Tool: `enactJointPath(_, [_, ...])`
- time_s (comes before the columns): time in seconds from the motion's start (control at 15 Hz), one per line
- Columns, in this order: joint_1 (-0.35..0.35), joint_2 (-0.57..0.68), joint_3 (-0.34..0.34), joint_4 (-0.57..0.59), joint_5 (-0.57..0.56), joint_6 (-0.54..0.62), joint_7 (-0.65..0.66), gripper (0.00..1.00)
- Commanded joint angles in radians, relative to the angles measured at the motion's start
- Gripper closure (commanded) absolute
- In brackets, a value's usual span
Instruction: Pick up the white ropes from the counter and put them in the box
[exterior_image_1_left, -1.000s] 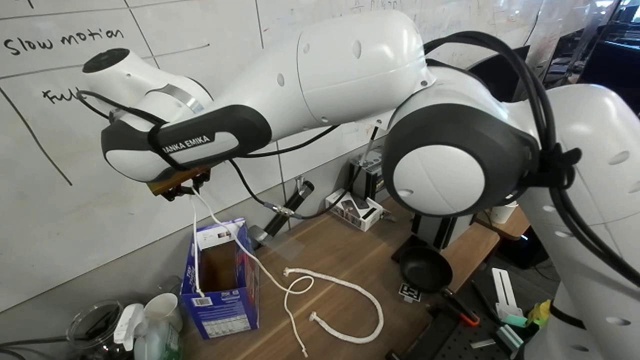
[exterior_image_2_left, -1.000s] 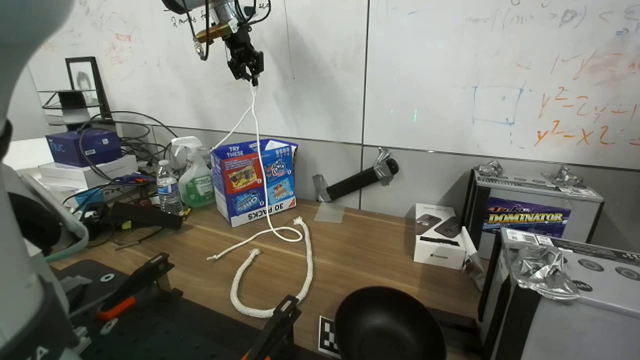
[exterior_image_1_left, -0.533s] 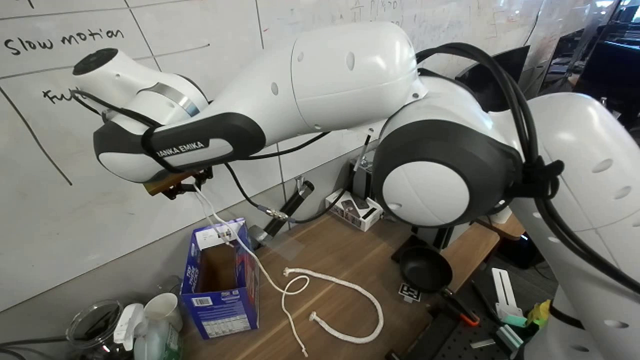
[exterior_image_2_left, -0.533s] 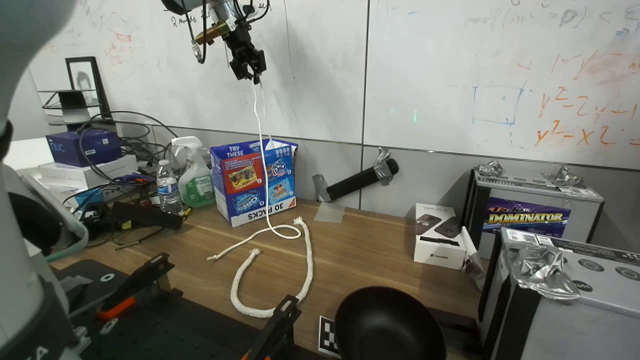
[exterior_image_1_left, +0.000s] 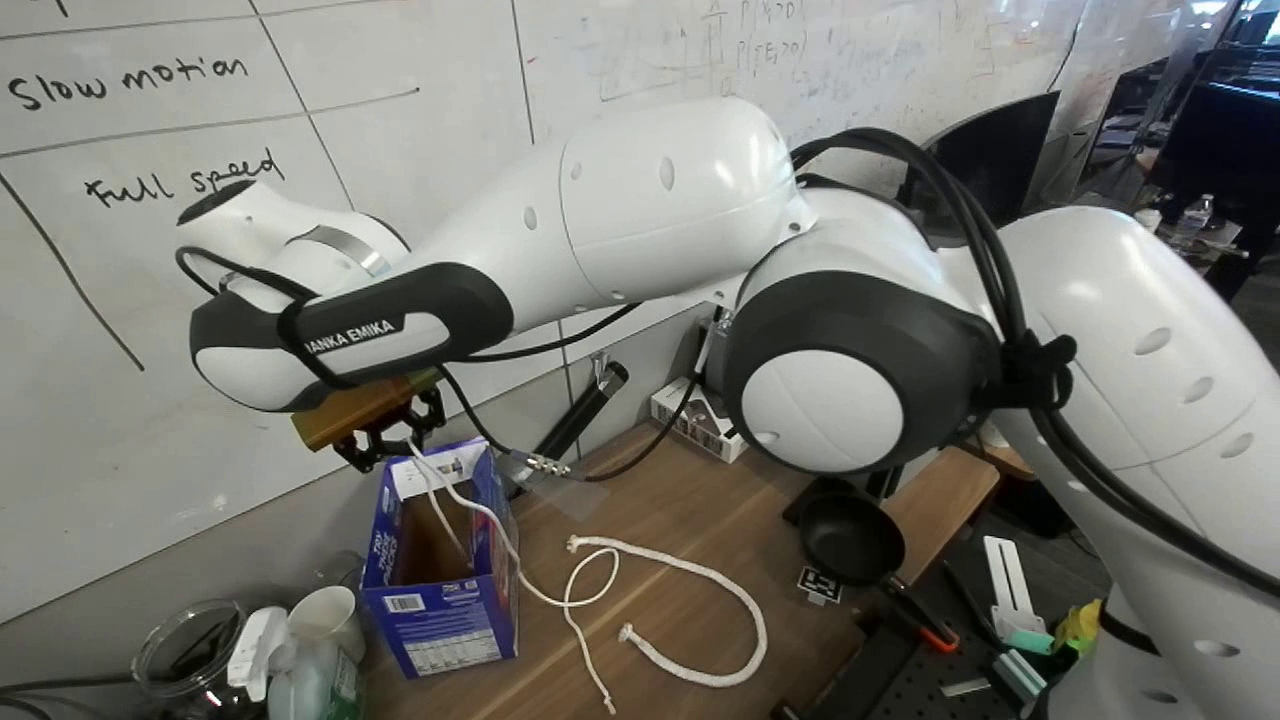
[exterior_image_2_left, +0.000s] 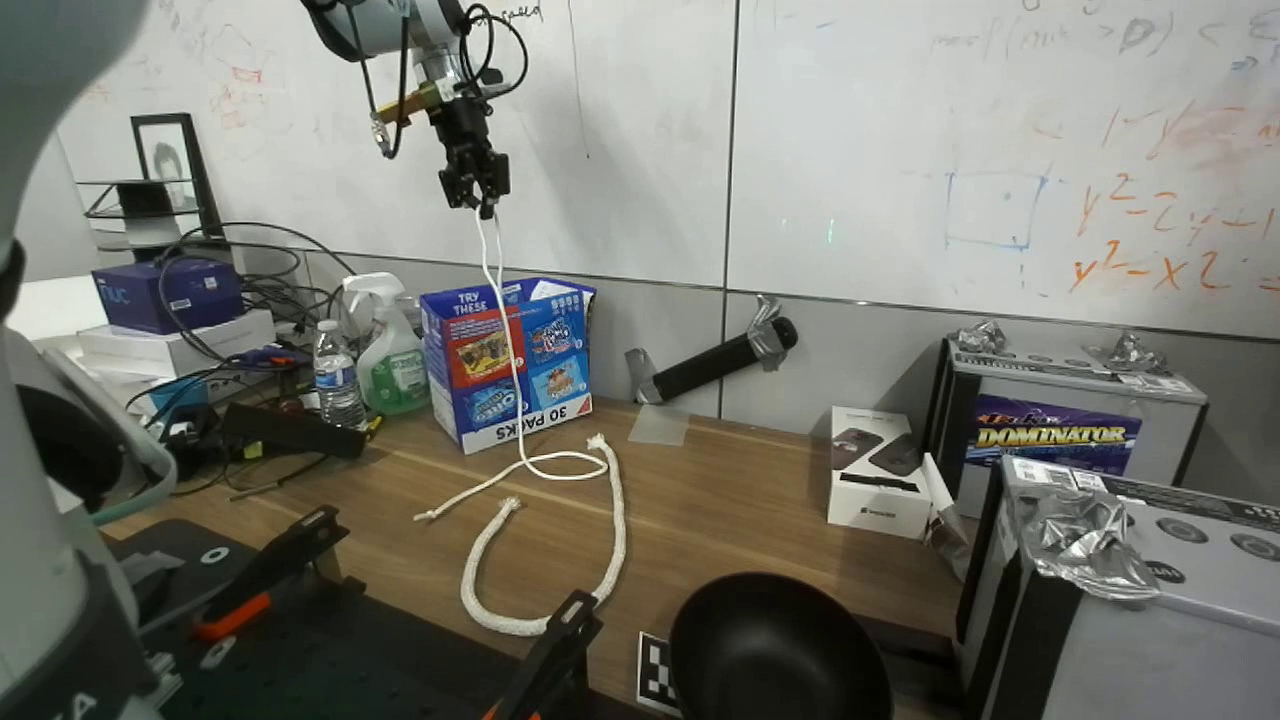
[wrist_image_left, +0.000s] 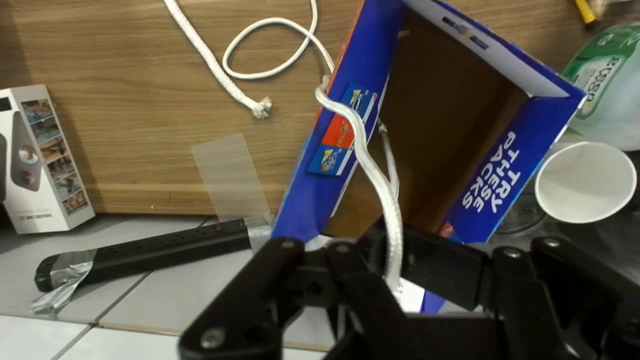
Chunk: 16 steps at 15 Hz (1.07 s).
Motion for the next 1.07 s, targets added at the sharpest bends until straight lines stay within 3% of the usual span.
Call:
enactJointPath(0.0, [-0.020,0.058,0.025,0.053,0.041,-0.011,-0.037,0.98])
enactJointPath(0.67, [-0.058,0.193,0.077,0.111,0.103,0.120,-0.094,0.98])
enactJointPath(1.0, [-0.064,0.243,0.081,0.144,0.097,0.117,-0.102,0.98])
